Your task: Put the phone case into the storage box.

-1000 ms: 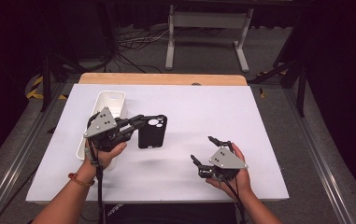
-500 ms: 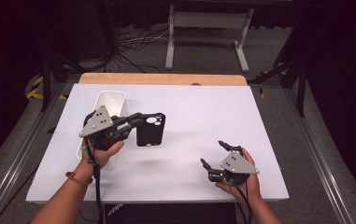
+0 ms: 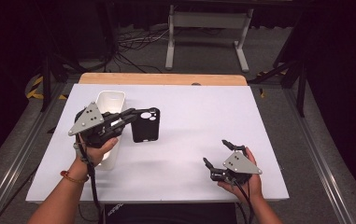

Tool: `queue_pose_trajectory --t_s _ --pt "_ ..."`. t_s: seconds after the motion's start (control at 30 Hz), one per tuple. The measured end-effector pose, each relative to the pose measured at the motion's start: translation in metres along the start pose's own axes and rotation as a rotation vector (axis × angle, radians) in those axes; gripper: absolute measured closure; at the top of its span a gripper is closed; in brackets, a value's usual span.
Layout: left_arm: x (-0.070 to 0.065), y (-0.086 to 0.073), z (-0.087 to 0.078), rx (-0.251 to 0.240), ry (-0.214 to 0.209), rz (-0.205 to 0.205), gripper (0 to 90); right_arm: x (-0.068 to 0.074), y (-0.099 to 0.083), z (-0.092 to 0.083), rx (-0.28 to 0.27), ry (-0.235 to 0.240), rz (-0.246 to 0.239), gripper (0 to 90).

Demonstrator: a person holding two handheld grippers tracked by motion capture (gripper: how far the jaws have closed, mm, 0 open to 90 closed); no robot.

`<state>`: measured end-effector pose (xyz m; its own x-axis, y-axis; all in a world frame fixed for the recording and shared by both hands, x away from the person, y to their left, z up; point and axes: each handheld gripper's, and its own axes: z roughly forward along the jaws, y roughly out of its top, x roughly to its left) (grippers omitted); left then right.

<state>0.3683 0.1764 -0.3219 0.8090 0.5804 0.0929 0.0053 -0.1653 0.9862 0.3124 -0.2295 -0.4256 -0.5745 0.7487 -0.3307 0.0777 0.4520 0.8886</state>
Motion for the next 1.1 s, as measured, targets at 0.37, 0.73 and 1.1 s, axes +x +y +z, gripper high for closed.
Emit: queue_pose_trajectory --t_s 0.37,0.73,1.1 --pt "0.001 0.011 -0.005 -0.012 -0.02 0.038 82.1 0.001 -0.001 0.002 0.013 -0.008 -0.009 14.6" --pt "0.012 0.014 -0.014 -0.019 -0.008 0.039 82.1 0.001 -0.002 0.004 0.021 -0.013 -0.014 14.6" --pt "0.025 0.014 -0.02 -0.026 0.024 0.029 82.1 0.001 -0.003 0.005 0.029 -0.01 -0.014 14.7"
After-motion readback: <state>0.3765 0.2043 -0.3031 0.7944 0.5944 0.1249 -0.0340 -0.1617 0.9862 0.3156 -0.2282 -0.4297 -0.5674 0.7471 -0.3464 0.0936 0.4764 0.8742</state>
